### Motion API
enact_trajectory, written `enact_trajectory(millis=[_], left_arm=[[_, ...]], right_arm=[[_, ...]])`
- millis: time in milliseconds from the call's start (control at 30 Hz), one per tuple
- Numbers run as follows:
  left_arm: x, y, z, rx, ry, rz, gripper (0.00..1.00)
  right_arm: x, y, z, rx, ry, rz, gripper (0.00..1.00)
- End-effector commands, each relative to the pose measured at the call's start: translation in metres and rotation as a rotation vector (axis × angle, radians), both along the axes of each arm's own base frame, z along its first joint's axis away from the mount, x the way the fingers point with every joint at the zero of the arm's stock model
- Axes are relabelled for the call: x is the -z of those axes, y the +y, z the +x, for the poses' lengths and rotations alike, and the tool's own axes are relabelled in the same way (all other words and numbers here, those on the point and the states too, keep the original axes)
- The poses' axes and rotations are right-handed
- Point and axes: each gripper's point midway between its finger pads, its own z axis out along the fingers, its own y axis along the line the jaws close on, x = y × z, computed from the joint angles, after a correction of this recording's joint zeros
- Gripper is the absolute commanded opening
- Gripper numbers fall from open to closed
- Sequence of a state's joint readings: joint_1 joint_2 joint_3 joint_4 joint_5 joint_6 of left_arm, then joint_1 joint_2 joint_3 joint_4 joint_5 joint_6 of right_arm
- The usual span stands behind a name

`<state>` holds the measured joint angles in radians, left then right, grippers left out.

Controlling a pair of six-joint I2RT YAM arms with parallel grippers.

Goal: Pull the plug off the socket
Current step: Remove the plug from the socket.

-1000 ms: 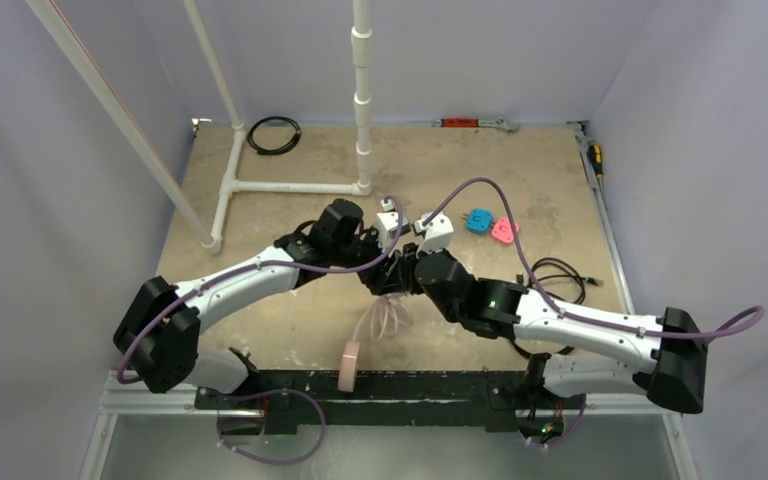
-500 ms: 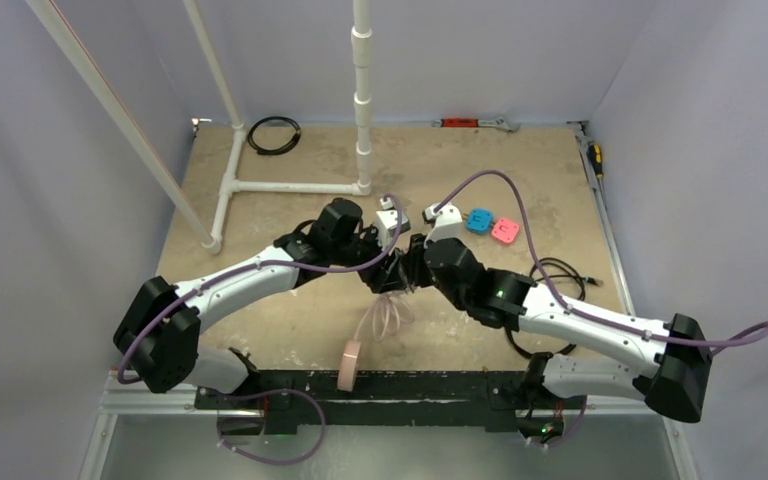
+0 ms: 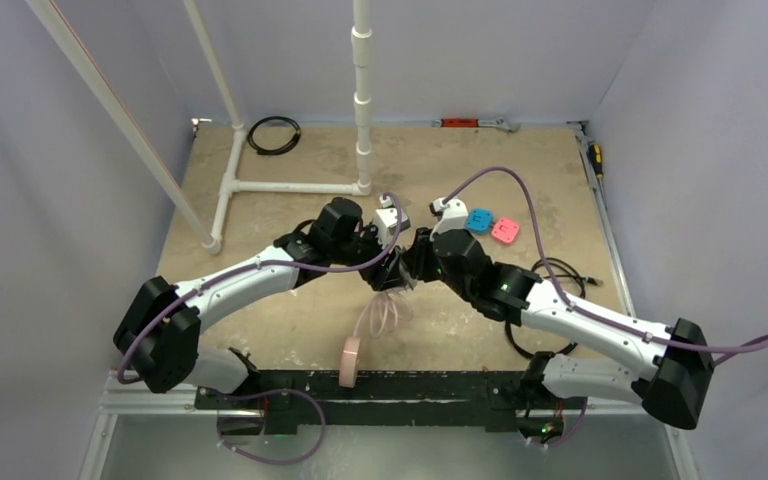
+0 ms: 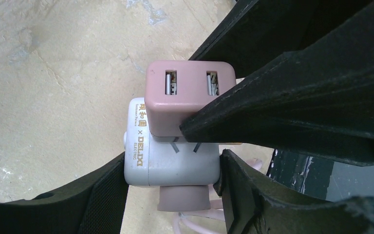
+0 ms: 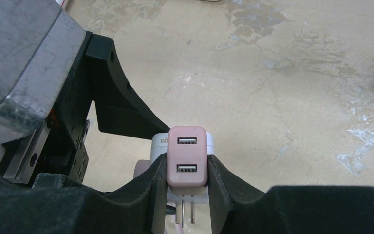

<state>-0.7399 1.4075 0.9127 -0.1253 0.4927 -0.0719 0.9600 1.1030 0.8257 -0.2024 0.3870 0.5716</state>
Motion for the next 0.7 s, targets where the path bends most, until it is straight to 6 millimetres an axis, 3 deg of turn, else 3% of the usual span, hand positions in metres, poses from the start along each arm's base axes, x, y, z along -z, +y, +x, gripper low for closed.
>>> enact_trajectory(millis=[0,400,667], left_arm=[[-0.023,-0.006,0.017,-0.046,-0.054,-0.054,0.00],[-0.017,-0.001,0.026,-0.103,-0.043,-0.034,0.00],[-0.016,0.000,0.026,-0.101,-0.042,-0.032,0.00]], right_arm=[[-0.013,0.010,0.001,0.004,-0.026,0.031,0.00],[-0.017,0.016,-0.012,0.044,-0.081,-0.127,0.00],[-0.025,0.018,-0.017,0.024,-0.075,-0.060,0.00]])
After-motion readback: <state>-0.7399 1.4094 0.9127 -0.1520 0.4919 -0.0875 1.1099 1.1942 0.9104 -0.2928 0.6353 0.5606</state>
